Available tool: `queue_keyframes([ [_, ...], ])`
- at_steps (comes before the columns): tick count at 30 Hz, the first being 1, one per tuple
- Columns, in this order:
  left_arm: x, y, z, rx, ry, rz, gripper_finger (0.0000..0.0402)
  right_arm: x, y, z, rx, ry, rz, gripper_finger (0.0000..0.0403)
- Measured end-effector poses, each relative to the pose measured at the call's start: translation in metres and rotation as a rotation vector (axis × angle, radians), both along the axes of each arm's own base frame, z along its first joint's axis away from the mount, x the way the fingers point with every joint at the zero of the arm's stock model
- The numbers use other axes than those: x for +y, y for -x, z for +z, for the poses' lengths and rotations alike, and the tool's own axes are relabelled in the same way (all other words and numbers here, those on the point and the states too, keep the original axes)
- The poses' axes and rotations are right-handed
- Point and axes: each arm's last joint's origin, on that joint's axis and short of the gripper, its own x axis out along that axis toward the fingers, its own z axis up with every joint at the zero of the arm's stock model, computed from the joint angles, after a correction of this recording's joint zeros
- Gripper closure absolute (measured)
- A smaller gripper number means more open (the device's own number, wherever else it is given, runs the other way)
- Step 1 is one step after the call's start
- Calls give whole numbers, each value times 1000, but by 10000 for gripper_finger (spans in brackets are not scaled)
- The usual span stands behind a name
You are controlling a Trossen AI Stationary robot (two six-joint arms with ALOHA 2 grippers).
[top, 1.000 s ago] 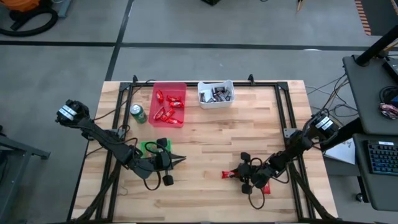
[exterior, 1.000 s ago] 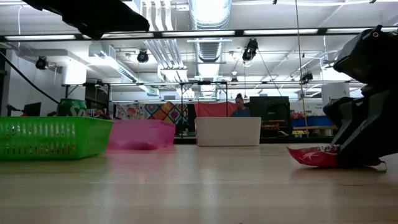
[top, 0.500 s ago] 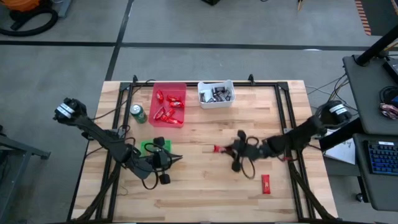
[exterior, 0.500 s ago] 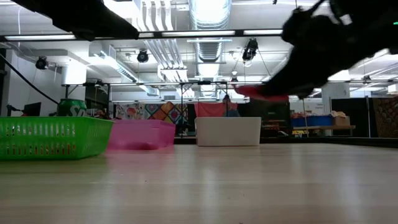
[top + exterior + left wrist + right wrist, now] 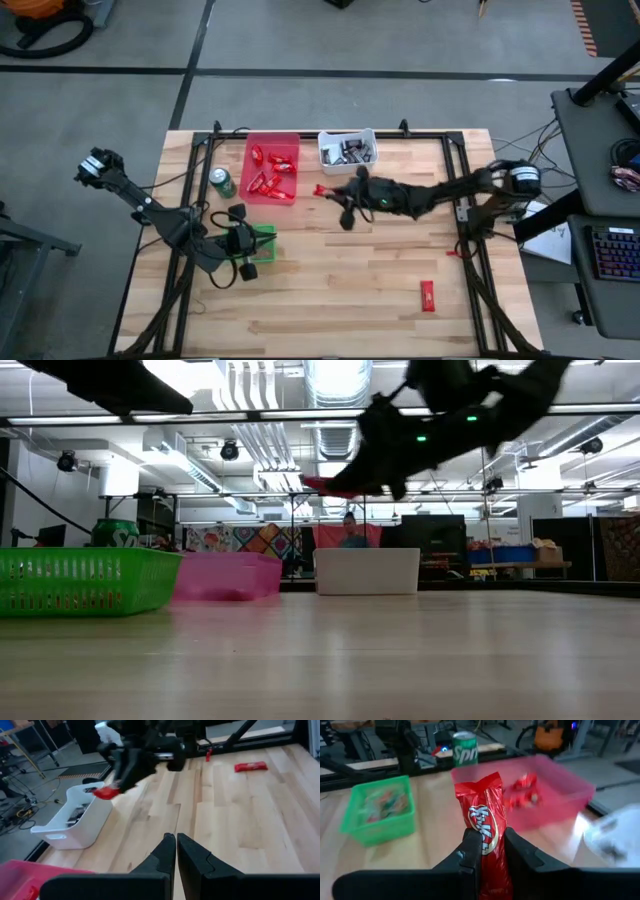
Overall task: Organize candy in baskets
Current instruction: Put the red chocolate into the pink bin
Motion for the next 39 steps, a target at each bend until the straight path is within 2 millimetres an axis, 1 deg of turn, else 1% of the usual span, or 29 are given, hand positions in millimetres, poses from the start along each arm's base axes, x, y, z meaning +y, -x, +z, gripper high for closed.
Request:
queue_keyframes([
  [5,5,7,-4,-7,12,6,401,-27,-38,11,5,91,-4,349],
  [9,8,11,3,-27,5,-3,401,-47,-66,15,-6,146,-22,349],
  [12,10,14,11,-50,-11,-15,401,-60,-87,14,-14,161,0,349],
  [19,16,20,19,-95,-27,47,401,-87,-129,3,51,171,-23,346],
  [21,16,20,19,-96,-28,49,401,-93,-140,-1,64,172,-28,337],
  [24,16,20,19,-96,-27,49,401,-99,-153,-9,98,175,-27,310],
  [28,16,20,18,-101,-10,55,401,-104,-165,-19,161,149,-28,262],
  [33,15,18,16,-104,21,67,402,-106,-168,-19,206,137,-27,210],
  [37,13,15,12,-95,38,77,402,-101,-162,-8,257,125,-15,191],
  [39,11,13,9,-89,45,81,402,-94,-158,4,285,115,7,189],
])
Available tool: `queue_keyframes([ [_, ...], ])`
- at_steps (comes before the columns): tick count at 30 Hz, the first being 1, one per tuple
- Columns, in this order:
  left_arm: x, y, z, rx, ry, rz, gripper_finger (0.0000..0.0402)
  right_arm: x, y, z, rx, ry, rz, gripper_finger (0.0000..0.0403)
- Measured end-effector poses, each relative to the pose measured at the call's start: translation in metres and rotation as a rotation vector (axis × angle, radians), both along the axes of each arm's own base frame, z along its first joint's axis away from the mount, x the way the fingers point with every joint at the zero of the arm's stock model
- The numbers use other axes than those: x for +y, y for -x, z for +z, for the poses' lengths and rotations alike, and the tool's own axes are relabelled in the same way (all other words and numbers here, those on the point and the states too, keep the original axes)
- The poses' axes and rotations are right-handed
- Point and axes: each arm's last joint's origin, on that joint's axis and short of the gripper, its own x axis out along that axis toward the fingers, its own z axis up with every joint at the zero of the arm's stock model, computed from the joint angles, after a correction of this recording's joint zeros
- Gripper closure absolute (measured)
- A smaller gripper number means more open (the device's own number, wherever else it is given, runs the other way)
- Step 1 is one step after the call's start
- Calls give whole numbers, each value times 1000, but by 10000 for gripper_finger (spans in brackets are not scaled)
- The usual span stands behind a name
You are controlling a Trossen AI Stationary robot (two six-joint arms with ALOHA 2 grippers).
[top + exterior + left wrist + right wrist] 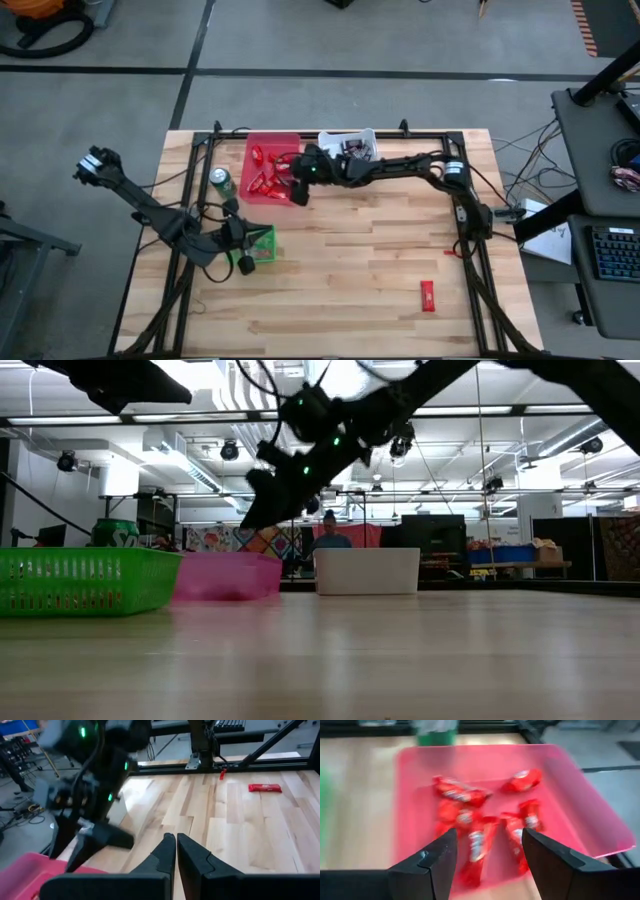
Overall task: Organize candy in baskets
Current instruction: Put the red chocolate into the pink bin
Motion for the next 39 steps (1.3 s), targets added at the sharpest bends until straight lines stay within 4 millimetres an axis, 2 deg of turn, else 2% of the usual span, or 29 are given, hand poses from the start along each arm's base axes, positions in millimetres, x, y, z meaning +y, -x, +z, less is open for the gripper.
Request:
queue_keyframes([
  [4,-4,-5,-5,1,16,6,402,22,13,22,85,-82,94,191],
  [8,-8,-11,-9,-3,32,10,401,51,33,45,209,-205,158,198],
  [11,-10,-14,-12,-4,37,12,401,74,52,57,324,-283,148,202],
  [16,-14,-19,-17,1,33,14,402,112,80,66,512,-421,78,204],
  [26,-19,-28,-28,13,9,35,401,185,127,51,900,-569,-178,204],
  [34,-22,-31,-33,23,1,36,402,243,172,28,1108,-637,-428,204],
  [39,-22,-31,-33,27,-11,32,402,269,206,15,1157,-664,-587,204],
])
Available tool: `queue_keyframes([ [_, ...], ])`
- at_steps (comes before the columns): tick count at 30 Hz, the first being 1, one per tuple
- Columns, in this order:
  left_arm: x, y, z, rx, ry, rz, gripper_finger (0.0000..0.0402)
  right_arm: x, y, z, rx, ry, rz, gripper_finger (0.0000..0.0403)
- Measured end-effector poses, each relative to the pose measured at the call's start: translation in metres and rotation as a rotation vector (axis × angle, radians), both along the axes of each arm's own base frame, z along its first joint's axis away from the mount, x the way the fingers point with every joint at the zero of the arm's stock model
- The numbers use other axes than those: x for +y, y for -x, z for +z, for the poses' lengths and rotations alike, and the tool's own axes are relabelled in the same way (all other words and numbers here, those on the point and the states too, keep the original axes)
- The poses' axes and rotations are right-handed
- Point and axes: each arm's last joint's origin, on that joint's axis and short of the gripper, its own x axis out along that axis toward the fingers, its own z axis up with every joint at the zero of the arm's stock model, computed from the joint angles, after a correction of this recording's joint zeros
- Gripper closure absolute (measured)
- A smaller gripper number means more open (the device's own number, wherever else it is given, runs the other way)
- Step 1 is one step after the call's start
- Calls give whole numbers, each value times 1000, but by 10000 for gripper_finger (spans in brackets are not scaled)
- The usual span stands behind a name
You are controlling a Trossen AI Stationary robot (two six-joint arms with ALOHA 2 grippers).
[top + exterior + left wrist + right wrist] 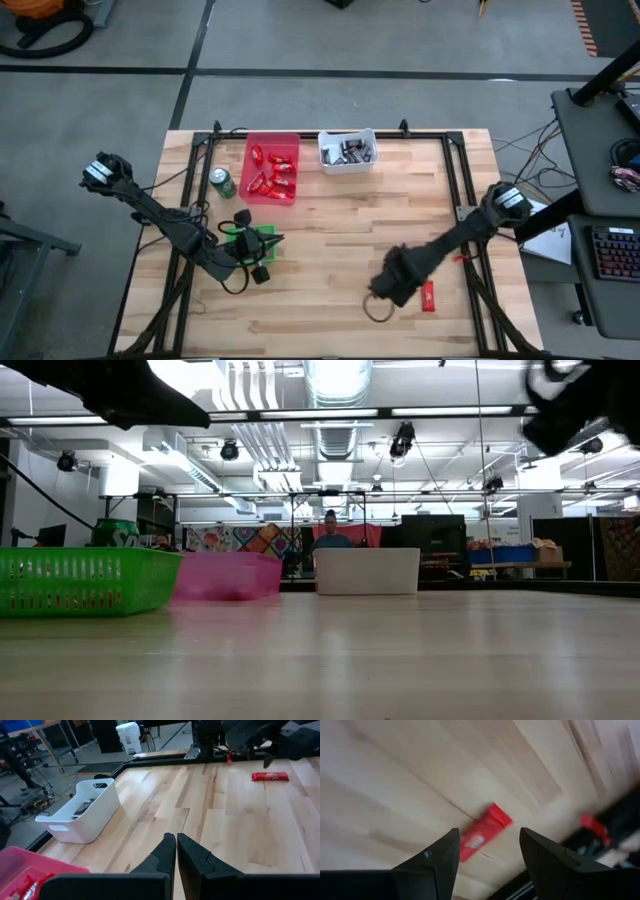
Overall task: Organize candy in baskets
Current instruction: Put the red chocolate into the pink bin
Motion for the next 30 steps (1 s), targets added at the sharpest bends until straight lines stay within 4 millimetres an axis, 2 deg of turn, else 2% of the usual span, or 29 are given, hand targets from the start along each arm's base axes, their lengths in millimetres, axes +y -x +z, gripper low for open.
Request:
queue_keyframes([
  [3,0,0,2,6,-43,-6,402,8,23,-7,35,61,-96,204],
  [7,1,0,3,5,-85,11,402,19,47,-16,-4,45,-243,204],
  [11,1,0,3,8,-104,18,402,31,61,-29,-90,-25,-364,204],
  [15,1,0,3,8,-109,16,402,36,75,-46,-83,-9,-419,204],
  [30,0,-2,0,-8,-54,33,402,29,86,-74,-145,-6,-360,214],
])
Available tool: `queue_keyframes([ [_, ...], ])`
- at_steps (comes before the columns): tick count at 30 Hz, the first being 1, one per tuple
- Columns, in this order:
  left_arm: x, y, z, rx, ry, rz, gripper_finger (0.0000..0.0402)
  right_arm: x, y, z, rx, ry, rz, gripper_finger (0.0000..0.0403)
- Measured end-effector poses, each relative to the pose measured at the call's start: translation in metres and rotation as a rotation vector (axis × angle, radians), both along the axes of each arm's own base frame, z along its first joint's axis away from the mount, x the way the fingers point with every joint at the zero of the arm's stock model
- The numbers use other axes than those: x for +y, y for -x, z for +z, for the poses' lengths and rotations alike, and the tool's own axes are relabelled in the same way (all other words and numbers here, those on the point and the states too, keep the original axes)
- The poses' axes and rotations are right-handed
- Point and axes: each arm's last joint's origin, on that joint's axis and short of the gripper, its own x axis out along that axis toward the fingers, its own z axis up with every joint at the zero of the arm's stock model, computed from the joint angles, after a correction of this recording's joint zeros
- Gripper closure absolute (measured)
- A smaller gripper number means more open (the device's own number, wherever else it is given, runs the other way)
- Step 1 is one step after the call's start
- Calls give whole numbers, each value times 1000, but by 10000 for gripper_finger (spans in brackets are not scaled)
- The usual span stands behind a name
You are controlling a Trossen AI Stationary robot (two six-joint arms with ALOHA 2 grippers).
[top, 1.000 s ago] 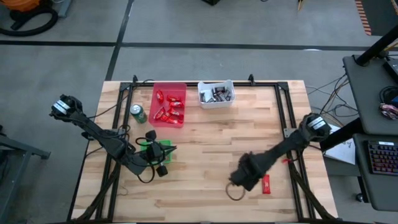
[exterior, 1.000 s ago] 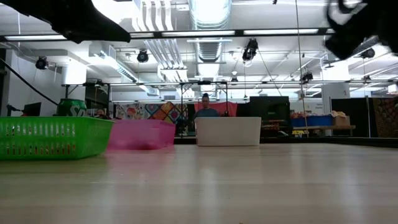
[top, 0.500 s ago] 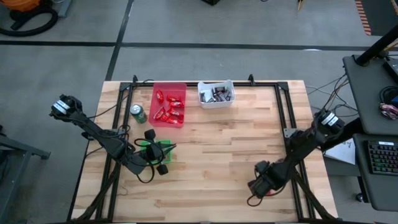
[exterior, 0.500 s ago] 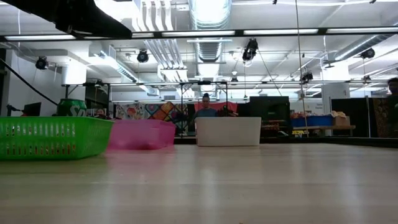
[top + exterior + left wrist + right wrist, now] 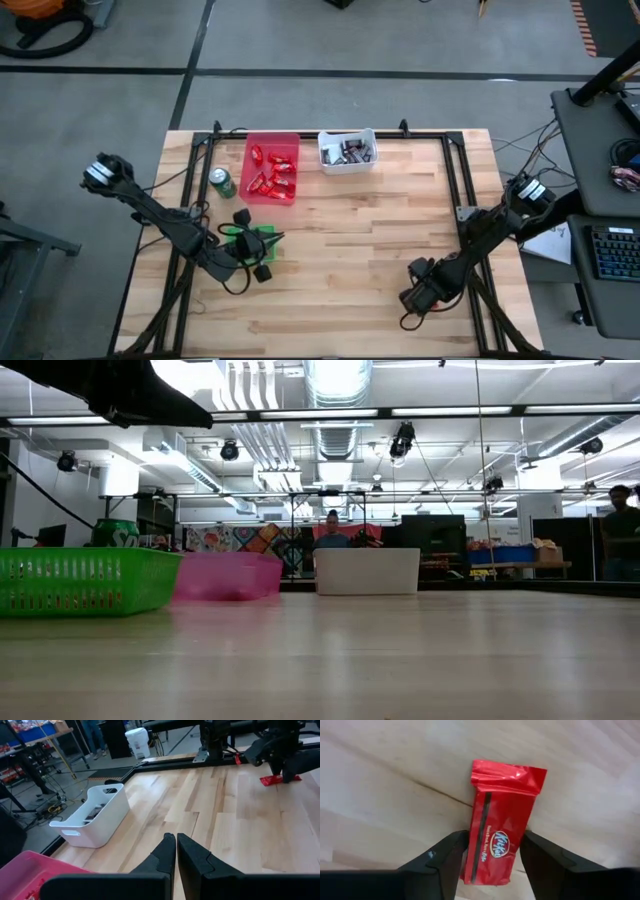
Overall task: Organize candy in baskets
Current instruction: Put the red chocolate into the pink bin
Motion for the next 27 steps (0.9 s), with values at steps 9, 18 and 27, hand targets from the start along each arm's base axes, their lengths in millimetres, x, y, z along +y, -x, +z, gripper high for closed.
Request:
queue_keyframes([
  [9,-3,-5,-7,7,0,1,402,-1,-1,0,-56,33,121,302],
  [18,-14,-9,-4,50,56,-303,402,-5,-20,27,-332,38,161,349],
  [27,-17,-12,6,-29,19,-370,402,-29,-62,60,-754,56,293,360],
])
